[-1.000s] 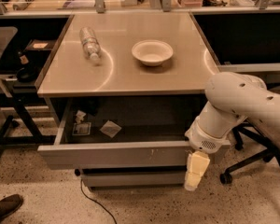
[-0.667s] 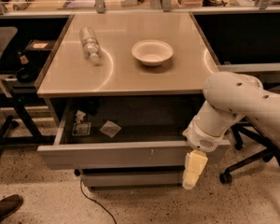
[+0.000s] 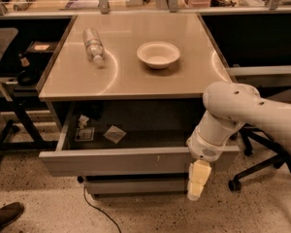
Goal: Open top drawer
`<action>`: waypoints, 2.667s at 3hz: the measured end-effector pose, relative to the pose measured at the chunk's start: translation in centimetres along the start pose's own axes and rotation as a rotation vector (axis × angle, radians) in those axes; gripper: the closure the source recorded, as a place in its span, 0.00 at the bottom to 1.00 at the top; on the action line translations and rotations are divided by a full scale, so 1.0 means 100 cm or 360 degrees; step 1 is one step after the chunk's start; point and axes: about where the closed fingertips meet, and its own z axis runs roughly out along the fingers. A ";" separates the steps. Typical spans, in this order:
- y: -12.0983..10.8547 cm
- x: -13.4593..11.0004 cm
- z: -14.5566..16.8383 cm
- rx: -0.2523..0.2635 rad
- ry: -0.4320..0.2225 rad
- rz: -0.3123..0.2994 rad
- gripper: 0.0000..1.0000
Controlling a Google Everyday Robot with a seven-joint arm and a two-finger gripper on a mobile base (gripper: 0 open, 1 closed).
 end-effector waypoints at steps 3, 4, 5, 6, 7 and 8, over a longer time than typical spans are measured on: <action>0.039 0.019 -0.016 -0.0062 0.0024 -0.0007 0.00; 0.089 0.047 -0.043 -0.0090 0.0022 -0.0009 0.00; 0.089 0.047 -0.043 -0.0090 0.0022 -0.0010 0.00; 0.063 0.025 -0.060 0.0026 -0.0027 -0.0105 0.00; 0.057 0.025 -0.050 0.0008 -0.0023 -0.0099 0.00; 0.060 0.028 -0.030 -0.0045 -0.0013 -0.0064 0.00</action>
Offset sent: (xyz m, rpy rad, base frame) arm -0.0480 -0.0196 0.0202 -0.0212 0.0509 0.0159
